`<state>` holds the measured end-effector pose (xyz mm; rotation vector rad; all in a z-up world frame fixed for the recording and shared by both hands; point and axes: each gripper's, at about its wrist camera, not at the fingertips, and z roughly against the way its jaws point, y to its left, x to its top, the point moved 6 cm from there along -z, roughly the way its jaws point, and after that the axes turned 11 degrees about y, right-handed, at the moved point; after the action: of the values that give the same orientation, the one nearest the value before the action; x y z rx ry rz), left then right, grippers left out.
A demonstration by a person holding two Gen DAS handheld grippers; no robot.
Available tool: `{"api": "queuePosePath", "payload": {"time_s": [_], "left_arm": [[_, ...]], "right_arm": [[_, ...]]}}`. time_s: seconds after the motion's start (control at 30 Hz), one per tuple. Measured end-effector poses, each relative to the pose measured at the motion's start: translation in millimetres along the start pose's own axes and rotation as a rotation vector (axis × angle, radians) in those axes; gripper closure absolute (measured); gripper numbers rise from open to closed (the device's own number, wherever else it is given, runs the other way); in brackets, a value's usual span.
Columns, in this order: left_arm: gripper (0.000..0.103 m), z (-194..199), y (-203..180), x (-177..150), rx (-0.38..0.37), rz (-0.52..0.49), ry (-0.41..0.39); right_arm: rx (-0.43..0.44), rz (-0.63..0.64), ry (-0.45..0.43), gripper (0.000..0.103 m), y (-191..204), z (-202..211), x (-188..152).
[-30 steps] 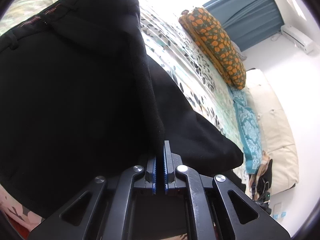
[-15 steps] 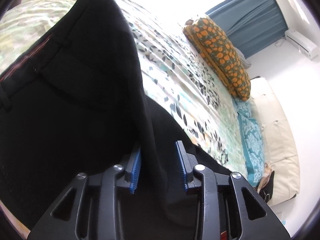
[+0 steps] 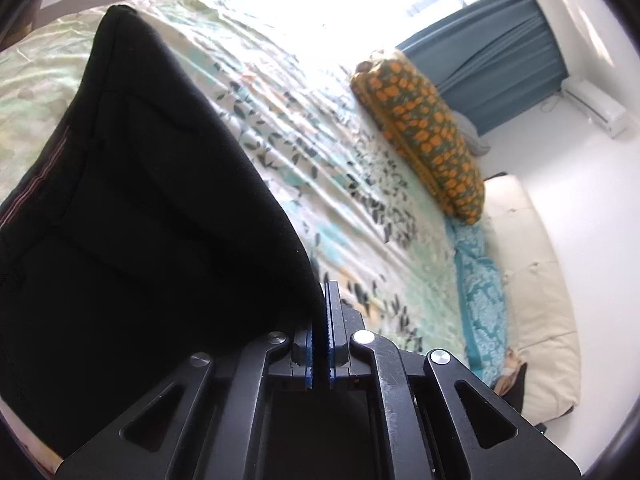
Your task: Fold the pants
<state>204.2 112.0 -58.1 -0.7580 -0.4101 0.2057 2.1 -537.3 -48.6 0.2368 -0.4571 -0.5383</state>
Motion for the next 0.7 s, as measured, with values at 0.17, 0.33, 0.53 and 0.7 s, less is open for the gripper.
{"api": "queuePosePath", "payload": {"time_s": [0.17,0.33,0.53,0.7], "left_arm": [[0.1,15,28,-85,0.093,-0.061,0.013],[0.1,-15,95,-129,0.135,0.129,0.118],[0.1,-13,84,-127,0.113,0.087,0.108],[0.1,-18,90,-124,0.108,0.082,0.119]], "right_arm": [[-0.068,0.042,0.032,0.091,-19,3,-11],[-0.125,-0.136,0.262,0.097,-81,-63,-66],[-0.182,-0.097,0.256,0.103,-86,-57,-68],[-0.114,-0.097,0.211,0.101,-80,-50,-66]]}}
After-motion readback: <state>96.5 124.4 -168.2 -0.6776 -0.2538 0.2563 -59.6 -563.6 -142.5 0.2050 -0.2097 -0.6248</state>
